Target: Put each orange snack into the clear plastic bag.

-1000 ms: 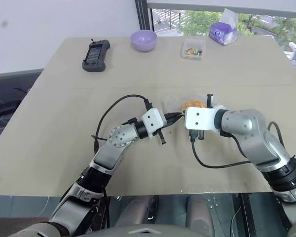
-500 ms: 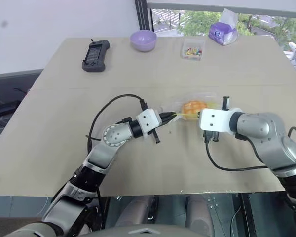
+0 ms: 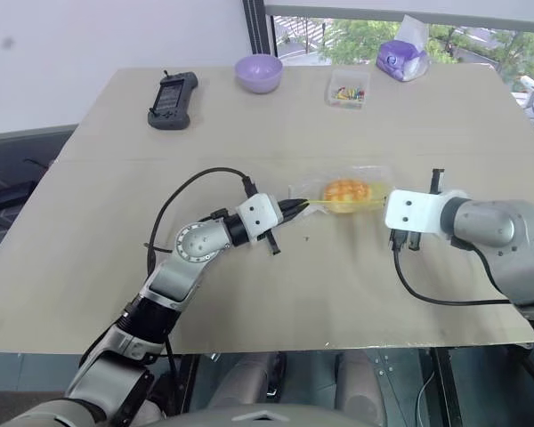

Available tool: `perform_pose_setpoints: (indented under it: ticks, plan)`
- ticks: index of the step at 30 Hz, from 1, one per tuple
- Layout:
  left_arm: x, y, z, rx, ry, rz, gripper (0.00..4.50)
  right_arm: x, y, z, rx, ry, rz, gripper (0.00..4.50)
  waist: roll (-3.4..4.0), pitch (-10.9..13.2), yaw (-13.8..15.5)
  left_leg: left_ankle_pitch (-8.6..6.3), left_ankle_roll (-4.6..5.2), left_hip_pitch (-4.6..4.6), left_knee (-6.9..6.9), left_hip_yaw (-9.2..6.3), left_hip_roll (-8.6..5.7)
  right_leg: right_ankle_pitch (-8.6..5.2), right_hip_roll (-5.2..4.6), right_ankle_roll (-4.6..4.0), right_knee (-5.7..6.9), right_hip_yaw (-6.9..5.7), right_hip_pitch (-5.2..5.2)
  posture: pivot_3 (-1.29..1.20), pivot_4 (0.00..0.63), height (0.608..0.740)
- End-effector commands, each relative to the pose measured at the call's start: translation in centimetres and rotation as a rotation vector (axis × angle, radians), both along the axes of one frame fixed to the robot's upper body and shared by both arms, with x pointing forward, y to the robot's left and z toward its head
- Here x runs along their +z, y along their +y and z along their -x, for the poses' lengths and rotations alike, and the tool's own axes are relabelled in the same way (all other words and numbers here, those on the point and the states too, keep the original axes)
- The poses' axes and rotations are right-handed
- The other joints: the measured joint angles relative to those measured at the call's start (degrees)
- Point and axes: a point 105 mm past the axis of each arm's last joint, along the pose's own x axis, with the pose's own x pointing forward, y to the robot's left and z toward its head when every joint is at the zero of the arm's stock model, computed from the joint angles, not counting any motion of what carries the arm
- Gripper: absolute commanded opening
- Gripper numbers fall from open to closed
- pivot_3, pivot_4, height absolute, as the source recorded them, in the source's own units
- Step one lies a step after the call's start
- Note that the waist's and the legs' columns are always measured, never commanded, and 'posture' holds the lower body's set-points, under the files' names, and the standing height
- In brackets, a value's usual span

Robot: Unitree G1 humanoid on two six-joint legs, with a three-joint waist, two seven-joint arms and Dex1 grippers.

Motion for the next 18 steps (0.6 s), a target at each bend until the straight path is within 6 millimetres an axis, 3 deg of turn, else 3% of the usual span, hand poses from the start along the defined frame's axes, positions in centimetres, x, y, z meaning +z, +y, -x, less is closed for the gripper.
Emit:
perform_pose_setpoints:
  ticks: [1, 8, 11, 15, 18]
  plan:
    - [1.5, 3.8, -1.9, 0.150, -0.047, 0.027, 0.00, 2.0, -4.2, -0.8, -0.165, -0.059, 0.037, 0.07, 0.00, 0.00, 0.03, 0.00, 0.00, -0.01, 0.00, 0.00, 0.00, 0.00, 0.00, 0.00, 0.00, 0.00, 0.00, 0.00, 0.150, 0.740]
    - [2.0, 3.9, -2.4, 0.157, -0.066, 0.028, 0.00, 2.4, -4.3, -0.9, -0.163, -0.088, 0.032, 0.07, 0.00, 0.00, 0.02, 0.00, 0.00, 0.00, 0.00, 0.01, 0.00, 0.00, -0.01, 0.00, -0.01, 0.01, 0.00, 0.00, 0.150, 0.740]
    - [2.9, 3.7, -3.0, 0.171, -0.098, 0.045, 0.00, 3.4, -3.5, -1.6, -0.147, -0.141, -0.005, 0.07, 0.00, 0.00, -0.03, 0.00, 0.00, -0.01, 0.00, 0.01, -0.01, 0.00, -0.01, 0.00, -0.01, 0.00, 0.00, 0.00, 0.150, 0.740]
    - [6.8, 2.4, -4.9, 0.212, -0.225, 0.138, 0.00, 7.0, -1.3, -4.1, -0.117, -0.327, -0.087, 0.07, -0.06, 0.05, -0.22, 0.00, 0.00, 0.05, 0.04, 0.06, -0.02, 0.01, 0.01, 0.01, 0.05, 0.03, 0.01, 0.00, 0.150, 0.740]
    - [10.0, 1.8, -6.3, 0.252, -0.334, 0.202, 0.00, 10.1, -0.9, -5.7, -0.124, -0.491, -0.120, 0.07, -0.06, 0.04, -0.05, 0.01, -0.01, 0.01, 0.02, 0.02, -0.05, 0.00, 0.01, 0.01, 0.07, -0.01, -0.01, 0.00, 0.150, 0.740]
